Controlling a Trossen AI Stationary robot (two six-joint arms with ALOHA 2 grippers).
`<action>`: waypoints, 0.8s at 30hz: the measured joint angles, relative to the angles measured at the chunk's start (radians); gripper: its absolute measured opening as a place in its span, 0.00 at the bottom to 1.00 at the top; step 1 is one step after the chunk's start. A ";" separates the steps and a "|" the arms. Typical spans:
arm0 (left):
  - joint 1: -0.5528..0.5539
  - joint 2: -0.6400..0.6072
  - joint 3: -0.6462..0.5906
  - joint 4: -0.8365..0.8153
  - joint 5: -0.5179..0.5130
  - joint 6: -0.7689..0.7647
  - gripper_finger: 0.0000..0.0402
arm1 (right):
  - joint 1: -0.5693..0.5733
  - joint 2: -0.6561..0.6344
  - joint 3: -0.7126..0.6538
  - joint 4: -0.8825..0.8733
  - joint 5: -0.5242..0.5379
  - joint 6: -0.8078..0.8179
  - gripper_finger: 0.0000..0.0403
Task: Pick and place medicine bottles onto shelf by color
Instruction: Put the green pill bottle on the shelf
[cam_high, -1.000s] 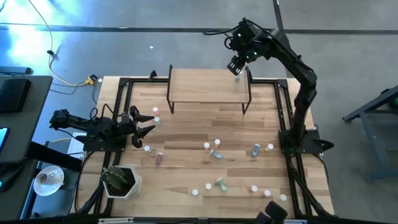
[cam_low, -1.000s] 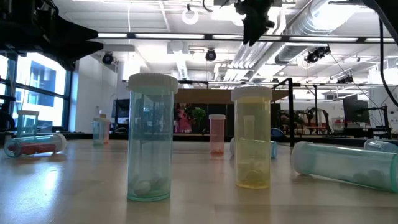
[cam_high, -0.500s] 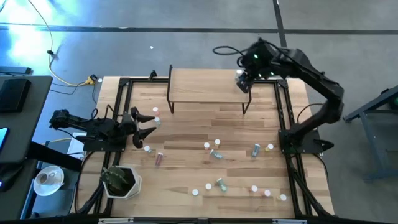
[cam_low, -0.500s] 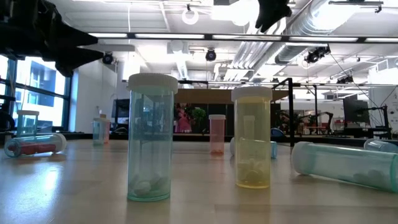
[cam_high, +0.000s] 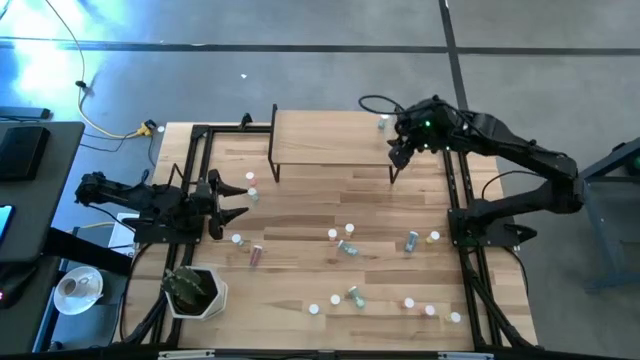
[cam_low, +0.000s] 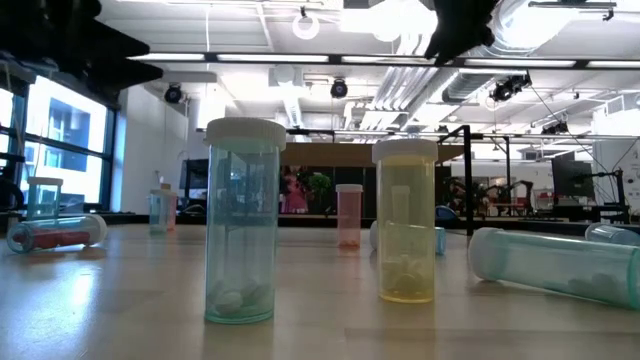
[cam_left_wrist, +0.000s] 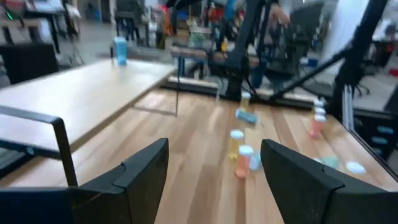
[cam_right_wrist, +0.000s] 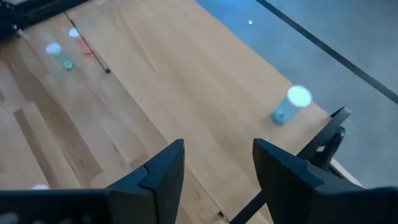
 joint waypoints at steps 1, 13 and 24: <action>0.000 0.014 0.022 -0.041 0.004 -0.016 0.61 | 0.004 -0.003 -0.016 0.012 0.000 0.003 0.45; 0.000 0.206 0.154 -0.312 0.170 -0.331 0.61 | 0.015 -0.007 -0.088 0.179 0.000 -0.012 0.45; 0.000 0.413 0.154 -0.351 0.227 -0.387 0.61 | 0.015 -0.007 -0.088 0.206 0.000 -0.030 0.45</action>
